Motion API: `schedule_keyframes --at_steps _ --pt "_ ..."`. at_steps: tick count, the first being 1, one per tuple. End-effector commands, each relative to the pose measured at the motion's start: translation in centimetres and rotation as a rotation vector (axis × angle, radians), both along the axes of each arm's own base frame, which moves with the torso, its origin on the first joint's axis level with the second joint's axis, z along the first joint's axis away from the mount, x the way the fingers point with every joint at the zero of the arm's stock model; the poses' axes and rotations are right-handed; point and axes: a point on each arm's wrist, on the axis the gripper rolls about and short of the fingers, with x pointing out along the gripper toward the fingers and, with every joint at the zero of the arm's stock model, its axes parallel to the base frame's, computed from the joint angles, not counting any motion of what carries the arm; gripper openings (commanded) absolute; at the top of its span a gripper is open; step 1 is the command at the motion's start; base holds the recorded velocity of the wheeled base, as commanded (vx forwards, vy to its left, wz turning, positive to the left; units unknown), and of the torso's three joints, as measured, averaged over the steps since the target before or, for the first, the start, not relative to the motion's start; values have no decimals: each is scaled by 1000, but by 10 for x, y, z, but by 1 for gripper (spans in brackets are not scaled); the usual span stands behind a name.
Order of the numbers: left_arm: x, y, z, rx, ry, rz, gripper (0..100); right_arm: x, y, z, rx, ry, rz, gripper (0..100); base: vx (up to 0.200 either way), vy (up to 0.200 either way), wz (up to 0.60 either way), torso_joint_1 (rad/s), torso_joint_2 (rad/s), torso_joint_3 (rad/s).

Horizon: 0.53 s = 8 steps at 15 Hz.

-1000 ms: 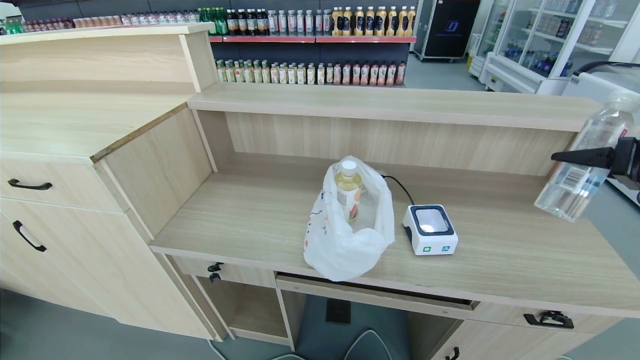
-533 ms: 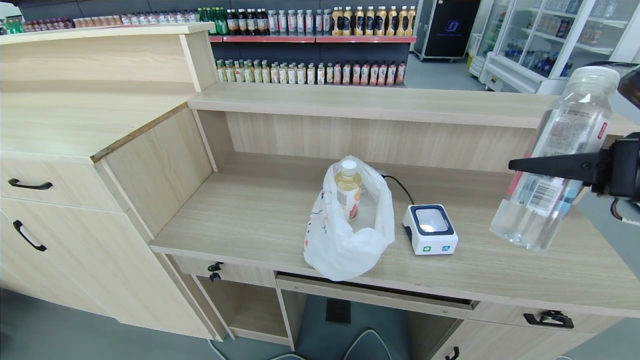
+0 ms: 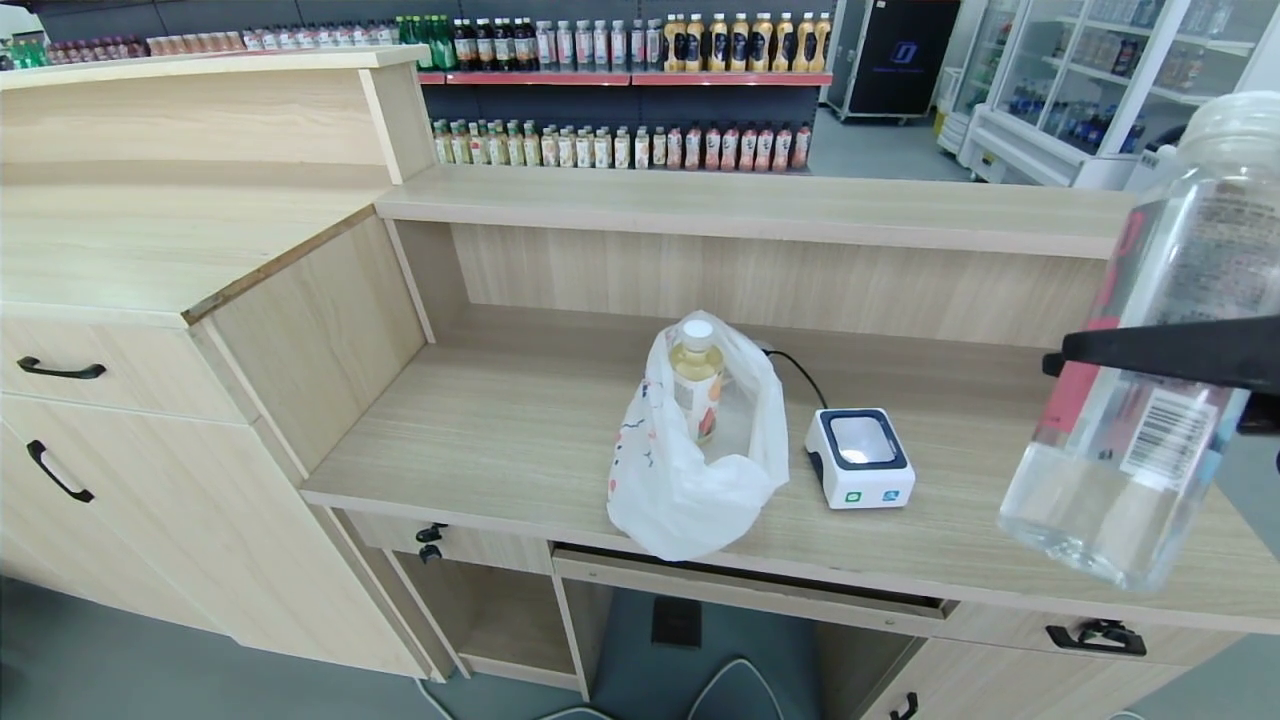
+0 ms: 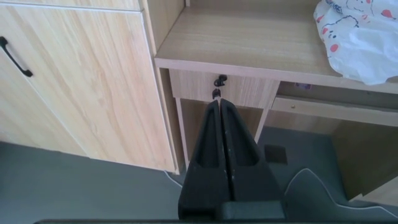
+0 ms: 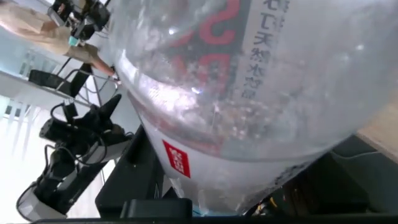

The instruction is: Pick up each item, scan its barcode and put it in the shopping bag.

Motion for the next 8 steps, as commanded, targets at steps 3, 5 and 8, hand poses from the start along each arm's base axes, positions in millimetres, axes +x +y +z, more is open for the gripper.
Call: schedule_keyframes --at_steps 3,5,8 --pt "0 0 0 0 0 0 0 -15 11 9 8 -31 96 0 0 0 0 0 0 0" --pt "0 0 0 0 0 0 0 -17 16 9 6 -27 127 0 0 0 0 0 0 0" --pt "0 0 0 0 0 2 0 -17 18 13 10 -39 141 0 0 0 0 0 0 0"
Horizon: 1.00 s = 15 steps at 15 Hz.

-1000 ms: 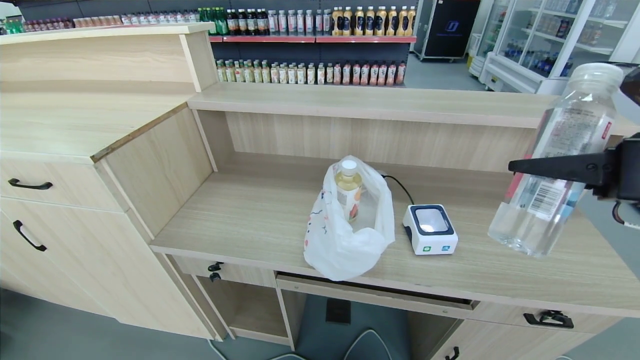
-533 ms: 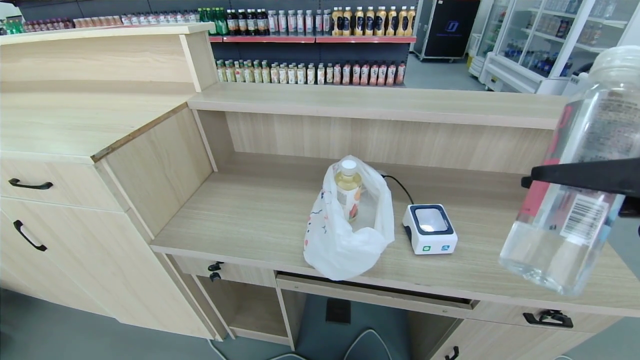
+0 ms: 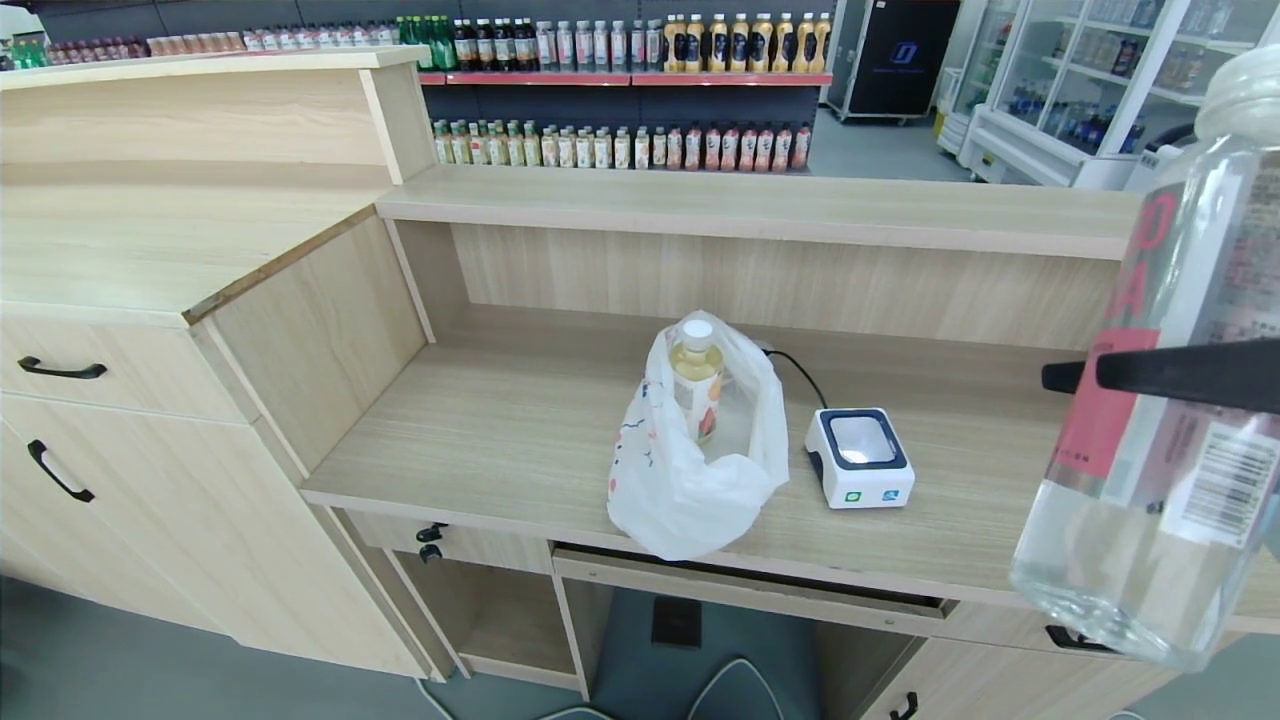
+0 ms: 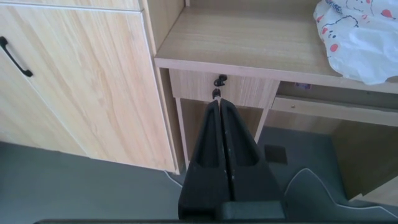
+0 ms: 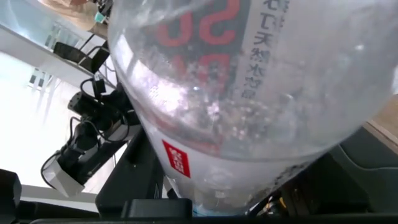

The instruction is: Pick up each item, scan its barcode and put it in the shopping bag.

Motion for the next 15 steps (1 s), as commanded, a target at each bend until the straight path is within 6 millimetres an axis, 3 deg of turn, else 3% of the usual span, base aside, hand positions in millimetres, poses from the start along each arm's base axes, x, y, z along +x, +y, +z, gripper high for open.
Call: schedule_keyframes --at_steps 1,3,8,11,15 --pt "0 0 0 0 0 0 0 0 1 1 2 1 8 0 0 0 0 0 0 0" --pt "0 0 0 0 0 0 0 -3 1 -14 -32 41 17 0 0 0 0 0 0 0" --pt "0 0 0 0 0 0 0 0 13 -19 -57 10 88 0 0 0 0 0 0 0" --pt "0 0 0 0 0 0 0 8 19 -20 -61 -12 65 0 0 0 0 0 0 0" --pt "0 0 0 0 0 0 0 4 26 -33 -101 -6 23 0 0 0 0 0 0 0"
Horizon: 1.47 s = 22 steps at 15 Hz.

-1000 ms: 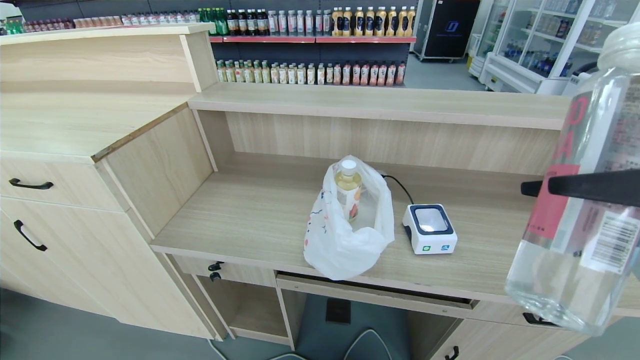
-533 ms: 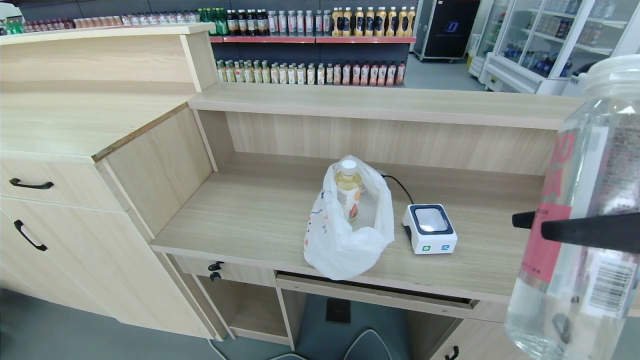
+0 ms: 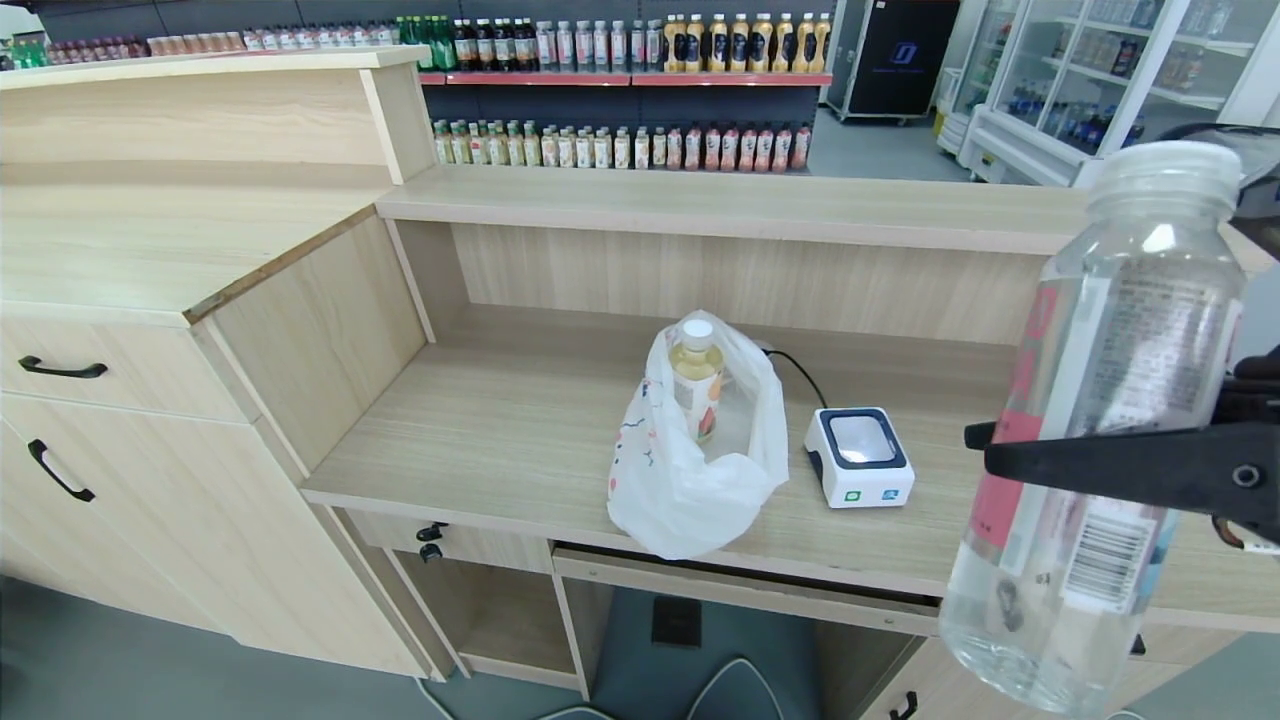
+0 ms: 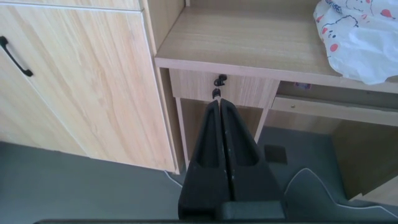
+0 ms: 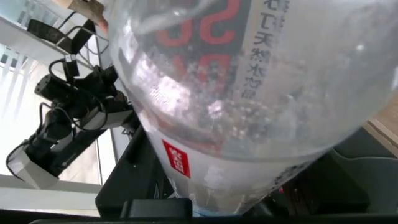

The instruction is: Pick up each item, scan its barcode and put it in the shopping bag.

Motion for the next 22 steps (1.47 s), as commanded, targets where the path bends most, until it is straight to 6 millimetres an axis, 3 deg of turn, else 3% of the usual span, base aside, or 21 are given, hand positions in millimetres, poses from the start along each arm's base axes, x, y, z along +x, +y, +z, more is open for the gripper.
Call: schedule_keyframes --at_steps 1,5,14,22 --pt "0 0 0 0 0 0 0 -4 9 -11 -17 -2 11 0 0 0 0 0 0 0" --pt "0 0 0 0 0 0 0 -7 20 -9 1 -38 2 0 0 0 0 0 0 0" --pt "0 0 0 0 0 0 0 -11 21 5 84 39 -11 0 0 0 0 0 0 0" --pt "0 0 0 -2 0 0 0 -10 21 -1 70 54 -10 0 0 0 0 0 0 0"
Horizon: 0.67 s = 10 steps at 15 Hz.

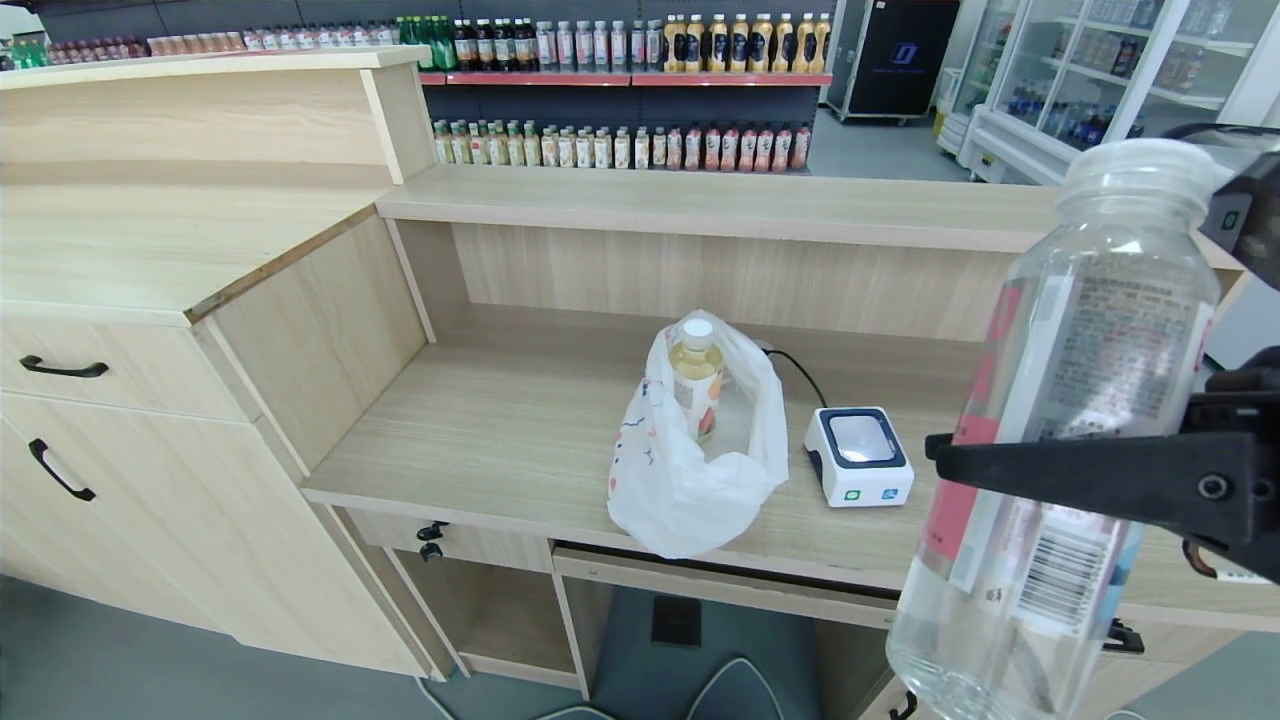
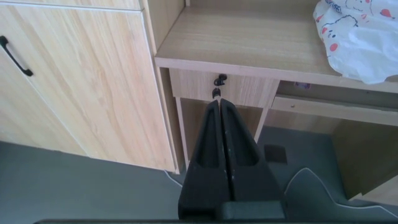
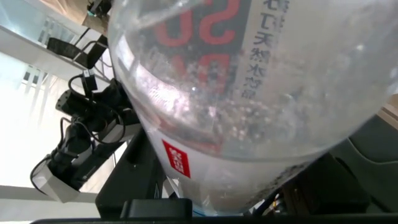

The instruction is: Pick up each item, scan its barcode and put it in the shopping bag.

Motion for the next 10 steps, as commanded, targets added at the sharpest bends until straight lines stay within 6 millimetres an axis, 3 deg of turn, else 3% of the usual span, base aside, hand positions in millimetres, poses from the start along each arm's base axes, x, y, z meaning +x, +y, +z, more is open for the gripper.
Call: schedule_keyframes --at_steps 1,10 --pt "0 0 0 0 0 0 0 1 1 0 -1 1 2 0 0 0 0 0 0 0" --pt "0 0 0 0 0 0 0 2 1 -2 -7 4 2 0 0 0 0 0 0 0"
